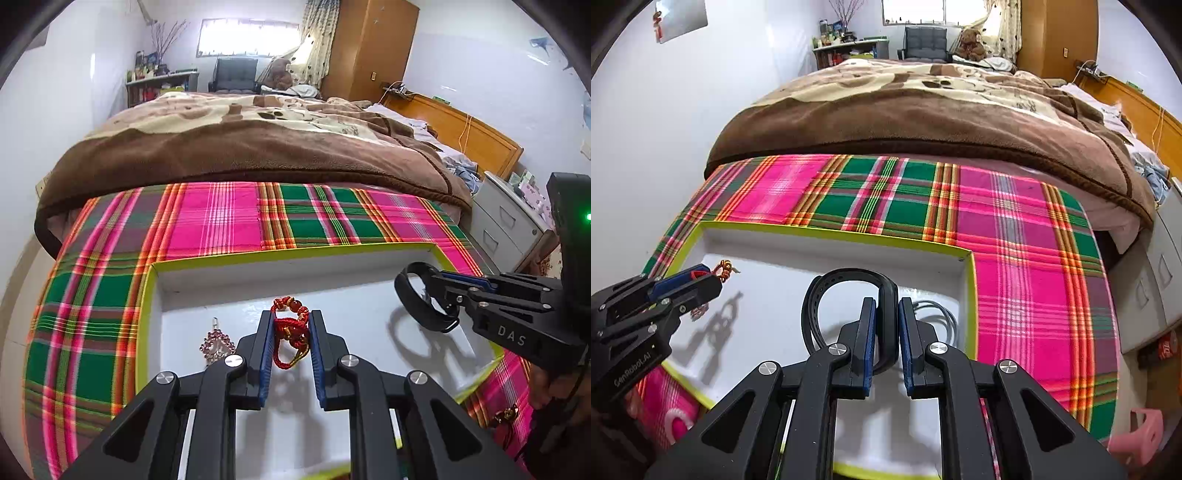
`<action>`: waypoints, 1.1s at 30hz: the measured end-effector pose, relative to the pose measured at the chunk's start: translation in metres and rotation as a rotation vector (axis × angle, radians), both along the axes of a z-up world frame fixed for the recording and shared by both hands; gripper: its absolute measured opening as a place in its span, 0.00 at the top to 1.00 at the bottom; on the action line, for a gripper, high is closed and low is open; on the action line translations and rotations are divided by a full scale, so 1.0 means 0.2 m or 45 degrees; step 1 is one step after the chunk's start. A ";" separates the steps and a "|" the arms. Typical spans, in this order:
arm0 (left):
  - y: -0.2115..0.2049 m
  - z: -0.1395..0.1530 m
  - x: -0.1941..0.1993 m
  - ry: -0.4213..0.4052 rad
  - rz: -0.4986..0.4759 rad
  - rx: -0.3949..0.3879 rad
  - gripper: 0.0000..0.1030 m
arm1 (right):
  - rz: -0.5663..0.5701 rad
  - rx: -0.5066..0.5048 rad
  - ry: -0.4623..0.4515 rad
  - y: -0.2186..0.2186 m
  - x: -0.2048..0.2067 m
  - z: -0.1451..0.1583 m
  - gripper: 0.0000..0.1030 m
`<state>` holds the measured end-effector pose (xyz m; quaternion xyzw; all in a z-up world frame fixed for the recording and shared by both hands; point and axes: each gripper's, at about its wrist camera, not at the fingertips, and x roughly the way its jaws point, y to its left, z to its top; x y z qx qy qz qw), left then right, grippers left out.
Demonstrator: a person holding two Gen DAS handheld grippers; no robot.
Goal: Organize jewelry
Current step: 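Lift the red ornament in the left tool into the tray while the right tool carries the black band there, then open the left tool to set the red ornament in the tray while the right tool releases the black band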
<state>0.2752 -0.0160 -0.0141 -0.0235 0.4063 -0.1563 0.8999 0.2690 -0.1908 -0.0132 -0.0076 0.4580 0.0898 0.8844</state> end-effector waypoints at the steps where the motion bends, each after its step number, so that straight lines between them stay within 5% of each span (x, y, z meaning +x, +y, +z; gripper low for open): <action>1: 0.00 0.00 0.00 -0.002 0.000 0.002 0.82 | 0.002 0.001 0.003 0.00 0.01 0.00 0.88; 21: -0.01 -0.08 0.04 0.070 0.021 0.034 0.80 | -0.013 -0.018 0.044 0.04 0.10 -0.04 0.87; 33: -0.01 -0.07 0.03 0.067 0.007 0.019 0.70 | -0.011 -0.014 0.048 0.04 0.10 -0.05 0.83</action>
